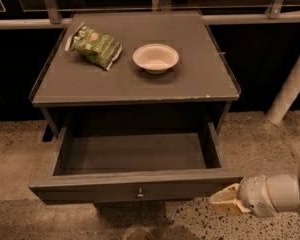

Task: Close top drawer

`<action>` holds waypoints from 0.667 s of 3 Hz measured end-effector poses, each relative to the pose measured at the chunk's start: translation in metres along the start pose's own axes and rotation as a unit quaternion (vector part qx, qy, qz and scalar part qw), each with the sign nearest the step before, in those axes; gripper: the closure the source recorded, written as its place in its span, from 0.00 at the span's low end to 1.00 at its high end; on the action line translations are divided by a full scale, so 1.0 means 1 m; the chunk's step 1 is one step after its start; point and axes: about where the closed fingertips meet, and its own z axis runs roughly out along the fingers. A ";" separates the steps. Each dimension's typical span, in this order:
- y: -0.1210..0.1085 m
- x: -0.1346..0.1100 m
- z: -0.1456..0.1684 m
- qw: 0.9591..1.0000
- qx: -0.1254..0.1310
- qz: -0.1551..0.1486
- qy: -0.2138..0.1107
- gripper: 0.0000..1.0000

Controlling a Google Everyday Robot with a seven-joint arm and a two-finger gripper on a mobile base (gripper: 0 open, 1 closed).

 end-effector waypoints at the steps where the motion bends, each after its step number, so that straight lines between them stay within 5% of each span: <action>1: -0.016 -0.019 0.027 0.999 -0.011 -0.035 -0.007 1.00; 2: -0.015 -0.019 0.027 0.999 -0.011 -0.035 -0.007 1.00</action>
Offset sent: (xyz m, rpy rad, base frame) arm 0.1496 0.0726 0.0046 -0.0633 -0.3613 0.0779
